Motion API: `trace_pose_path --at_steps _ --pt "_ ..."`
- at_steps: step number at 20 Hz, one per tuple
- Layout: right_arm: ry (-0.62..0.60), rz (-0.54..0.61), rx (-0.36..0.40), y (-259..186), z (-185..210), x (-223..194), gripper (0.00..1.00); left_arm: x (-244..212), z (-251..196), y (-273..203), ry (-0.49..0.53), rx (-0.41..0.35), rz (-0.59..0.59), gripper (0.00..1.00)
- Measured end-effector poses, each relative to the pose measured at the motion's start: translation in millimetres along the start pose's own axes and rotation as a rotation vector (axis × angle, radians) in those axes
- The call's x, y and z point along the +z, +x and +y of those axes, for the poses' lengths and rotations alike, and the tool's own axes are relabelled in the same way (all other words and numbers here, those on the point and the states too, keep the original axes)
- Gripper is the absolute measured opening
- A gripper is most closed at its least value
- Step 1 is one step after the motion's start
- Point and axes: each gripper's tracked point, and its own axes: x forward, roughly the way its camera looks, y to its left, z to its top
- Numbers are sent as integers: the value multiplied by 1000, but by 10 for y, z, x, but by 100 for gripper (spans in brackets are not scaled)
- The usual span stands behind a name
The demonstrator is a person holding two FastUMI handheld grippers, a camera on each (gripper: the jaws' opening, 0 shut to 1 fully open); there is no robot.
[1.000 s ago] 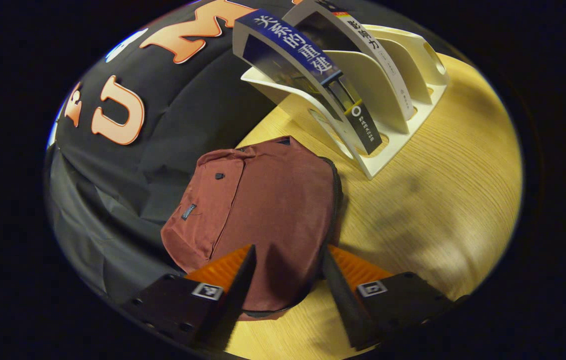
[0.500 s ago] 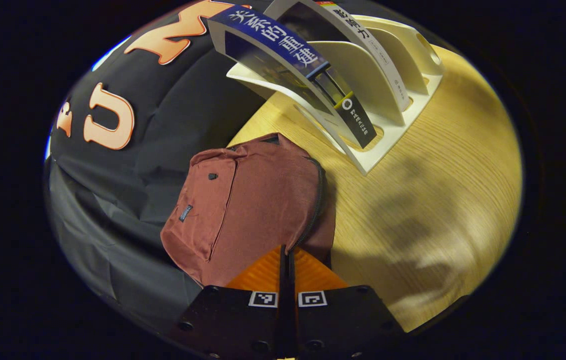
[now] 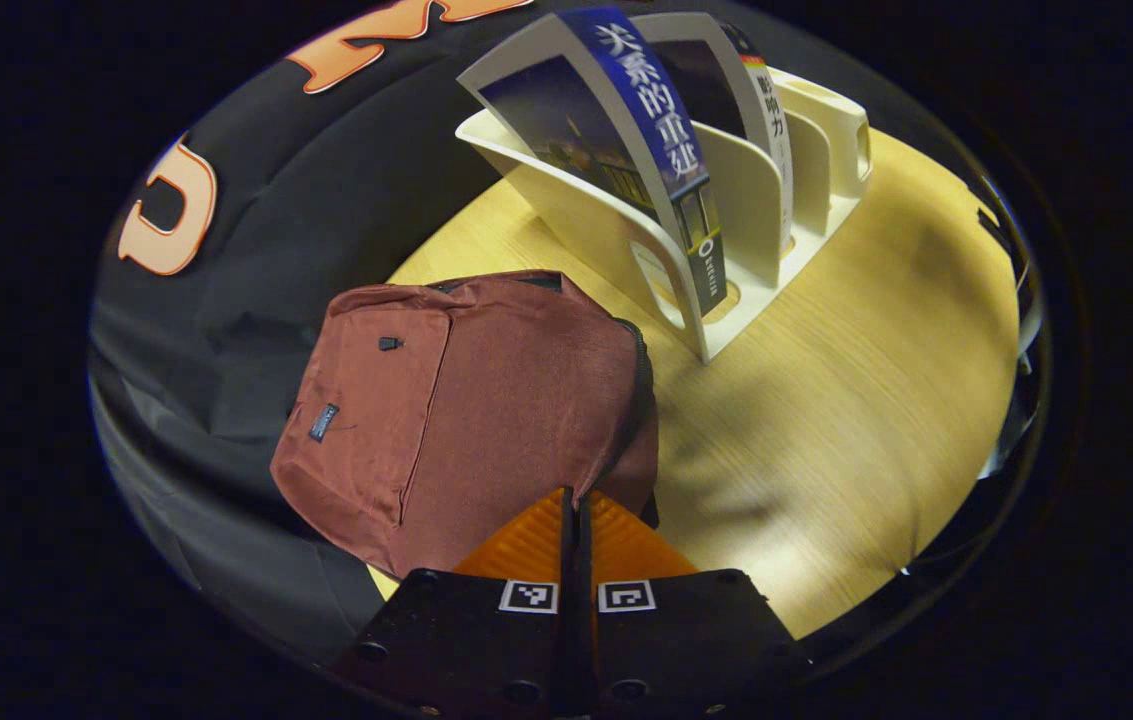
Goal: Open the schoolbag, grab two books from the bookshelf and put them into the schoolbag.
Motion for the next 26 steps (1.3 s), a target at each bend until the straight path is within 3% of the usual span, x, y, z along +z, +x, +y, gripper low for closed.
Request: trace_pose_path --at_steps 4,7,11,17,24,26 --pt "61 23 -42 -47 292 -133 96 182 262 -337 -11 -185 -6 1" --pt "81 77 -56 -22 568 -326 97 283 613 -570 50 -252 -47 1" --pt "103 114 -33 -30 994 -387 97 402 1189 -718 122 -236 -84 1" --pt "26 168 -14 71 1453 -253 97 625 1871 -719 84 -167 -139 1" --pt "-152 252 65 376 2065 296 97 680 2073 -730 28 -149 -193 1" --pt "-183 351 54 542 2221 367 97 695 2118 -751 16 -151 -209 1"
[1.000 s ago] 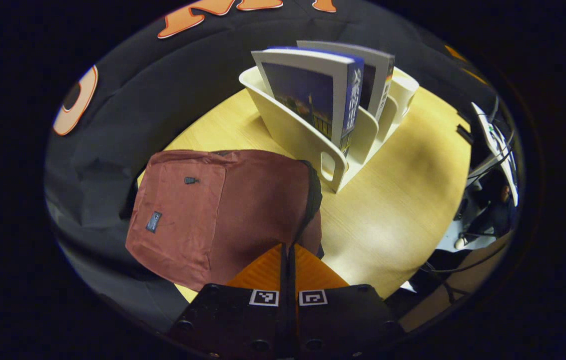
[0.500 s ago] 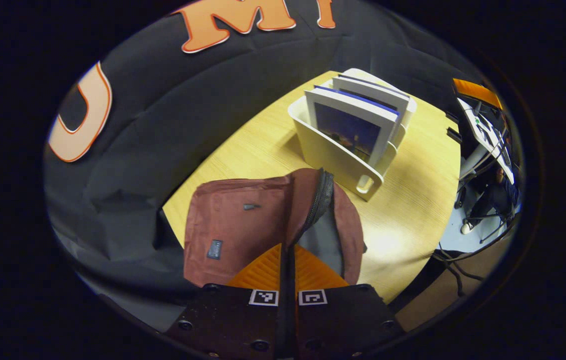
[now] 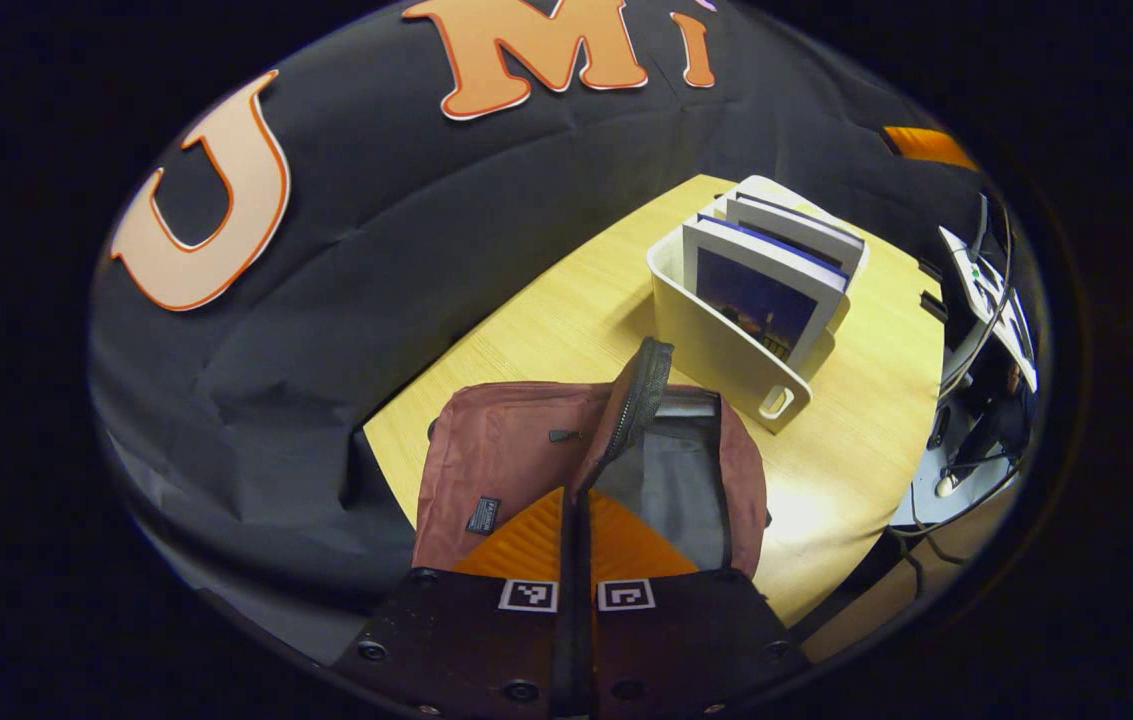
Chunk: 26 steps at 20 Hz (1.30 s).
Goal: Open the schoolbag, grab two books from the bookshelf and put them into the schoolbag.
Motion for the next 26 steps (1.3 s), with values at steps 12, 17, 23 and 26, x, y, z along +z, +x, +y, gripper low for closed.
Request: trace_pose_path --at_steps 12,17,23,26 --pt "-73 631 -51 1430 223 -591 98 -47 -47 9 -7 -48 -2 1" --pt "-130 754 -94 1620 168 -901 98 -45 -9 27 5 -43 0 1" --pt "-121 812 -118 1785 117 -1130 84 -68 27 60 13 -41 11 1" --pt "-112 838 -135 1806 56 -1208 54 -69 15 85 11 -44 14 1"
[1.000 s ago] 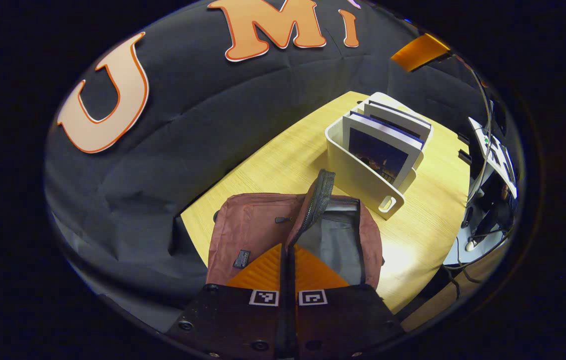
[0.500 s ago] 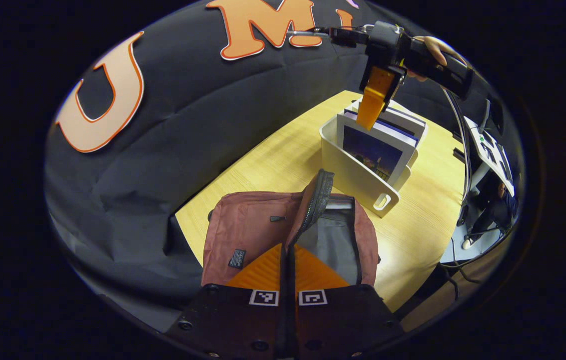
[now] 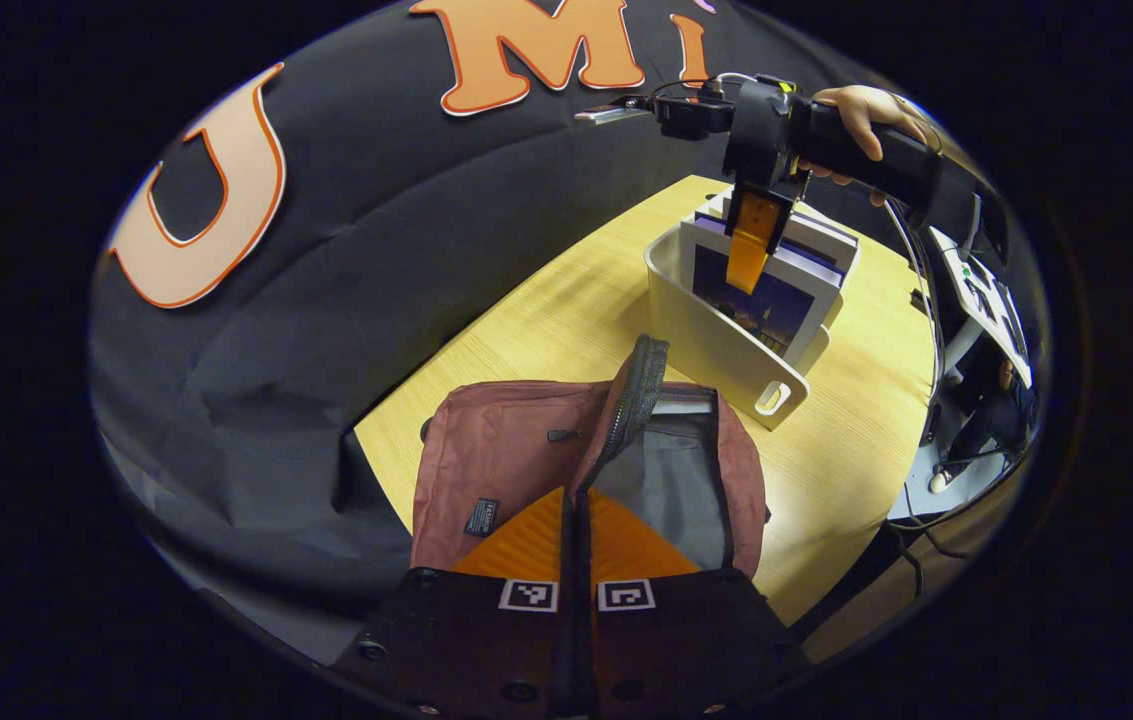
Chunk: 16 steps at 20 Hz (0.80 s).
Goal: Open the schoolbag, grab two books from the bookshelf and put them into the schoolbag.
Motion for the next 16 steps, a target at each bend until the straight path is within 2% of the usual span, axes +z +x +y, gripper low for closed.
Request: trace_pose_path --at_steps 1,2,3,6,9,12,16 --pt "20 3 18 -8 55 1 42 -10 2 4 0 0 2 1" --pt "14 -1 16 0 48 10 48 -11 -1 11 1 -2 3 1" --pt "6 -4 13 19 0 3 36 -21 -5 14 -1 -2 4 1" --pt "16 -14 5 -55 -10 -4 33 -10 -1 10 -3 0 4 1" --pt "50 -54 32 -259 -44 25 32 -37 -7 4 -7 2 6 1" --pt "66 -120 53 -676 -128 1 31 -45 -11 12 -12 0 8 1" --pt "131 -256 121 -1315 -244 -75 31 -53 -26 25 -11 -5 10 1"
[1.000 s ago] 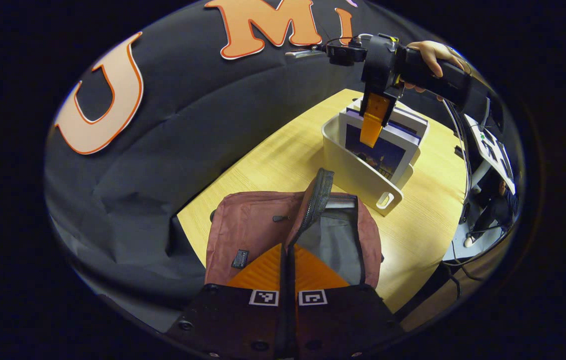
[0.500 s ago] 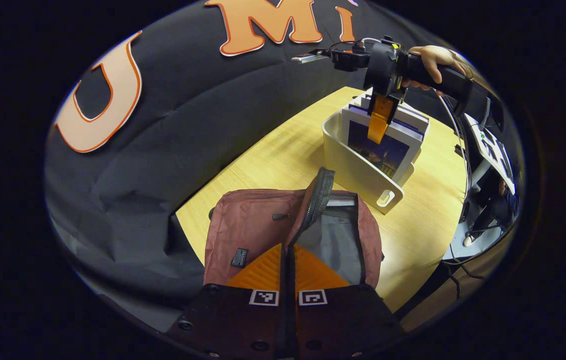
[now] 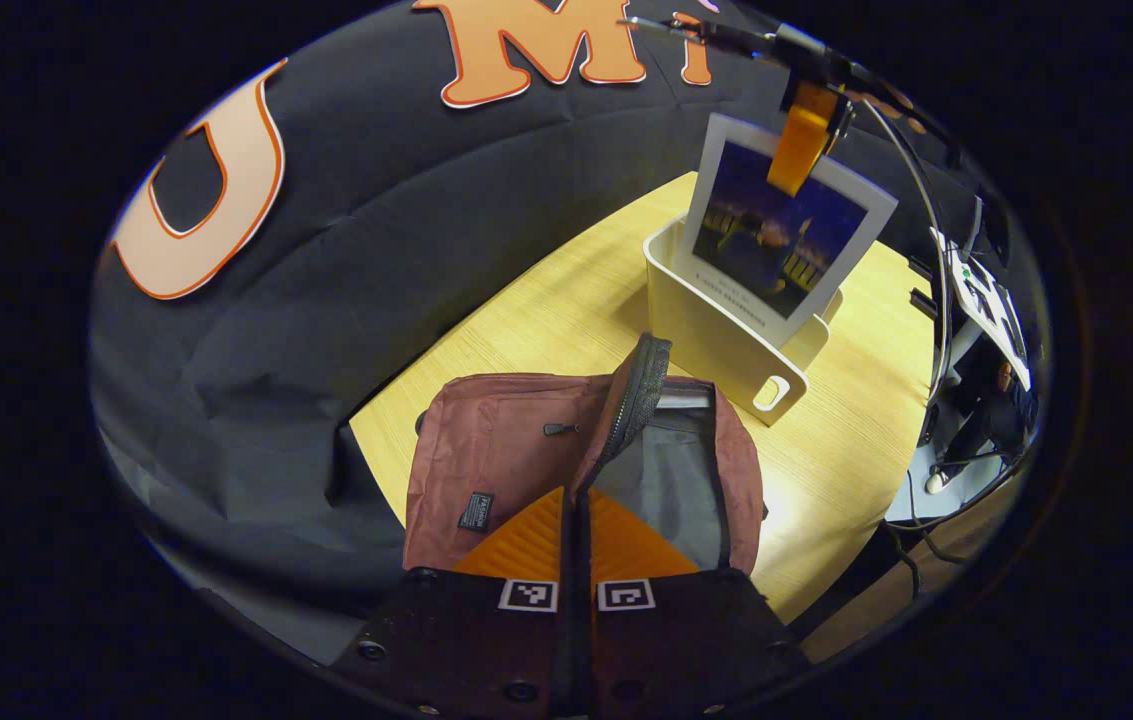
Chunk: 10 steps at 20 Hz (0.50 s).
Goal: Open the schoolbag, grab two books from the bookshelf and put them into the schoolbag.
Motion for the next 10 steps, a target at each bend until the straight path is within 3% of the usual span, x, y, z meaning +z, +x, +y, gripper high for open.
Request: trace_pose_path --at_steps 3,6,10 --pt "62 -102 61 -480 -78 -165 31 -1 2 -12 2 1 -1 1" --pt "157 -182 195 -807 -38 -452 31 17 -8 -17 28 10 0 1" --pt "320 -229 394 -623 150 -1061 31 52 -64 -61 59 24 -18 1"
